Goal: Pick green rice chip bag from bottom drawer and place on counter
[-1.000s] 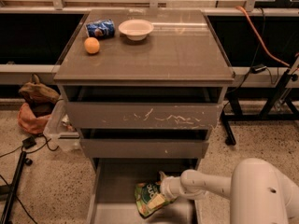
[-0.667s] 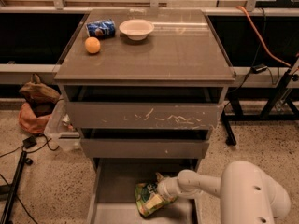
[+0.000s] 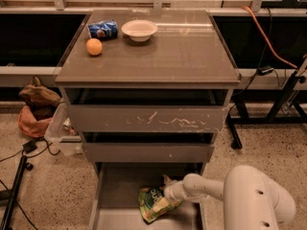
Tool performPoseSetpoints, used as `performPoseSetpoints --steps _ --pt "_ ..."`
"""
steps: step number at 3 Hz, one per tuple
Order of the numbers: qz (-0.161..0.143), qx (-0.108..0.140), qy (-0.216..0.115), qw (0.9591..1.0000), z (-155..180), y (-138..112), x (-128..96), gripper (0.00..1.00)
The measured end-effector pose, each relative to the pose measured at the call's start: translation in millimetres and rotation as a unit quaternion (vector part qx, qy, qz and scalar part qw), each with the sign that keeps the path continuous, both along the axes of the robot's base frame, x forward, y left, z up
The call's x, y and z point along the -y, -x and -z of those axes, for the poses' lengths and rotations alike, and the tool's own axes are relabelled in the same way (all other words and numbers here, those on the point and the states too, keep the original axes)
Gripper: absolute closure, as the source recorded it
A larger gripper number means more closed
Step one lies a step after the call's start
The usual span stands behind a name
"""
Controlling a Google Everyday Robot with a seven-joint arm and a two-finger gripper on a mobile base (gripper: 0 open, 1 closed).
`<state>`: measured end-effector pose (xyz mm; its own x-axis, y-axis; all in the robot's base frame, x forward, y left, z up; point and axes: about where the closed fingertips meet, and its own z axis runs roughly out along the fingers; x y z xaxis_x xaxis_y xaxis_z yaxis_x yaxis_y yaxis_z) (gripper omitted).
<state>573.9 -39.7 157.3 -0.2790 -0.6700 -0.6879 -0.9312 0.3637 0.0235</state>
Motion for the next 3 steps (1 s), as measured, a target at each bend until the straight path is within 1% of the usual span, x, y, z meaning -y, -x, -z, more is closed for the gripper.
performPoseSetpoints --steps 1,2,3 --pt "0.007 0.011 0.014 0.9998 -1.8 5.7 17.8 0.00" --pt "0.004 0.012 0.022 0.9997 0.3 9.6 25.0 0.00" --pt "-0.008 0.005 0.028 0.9996 7.0 10.7 24.8 0.00"
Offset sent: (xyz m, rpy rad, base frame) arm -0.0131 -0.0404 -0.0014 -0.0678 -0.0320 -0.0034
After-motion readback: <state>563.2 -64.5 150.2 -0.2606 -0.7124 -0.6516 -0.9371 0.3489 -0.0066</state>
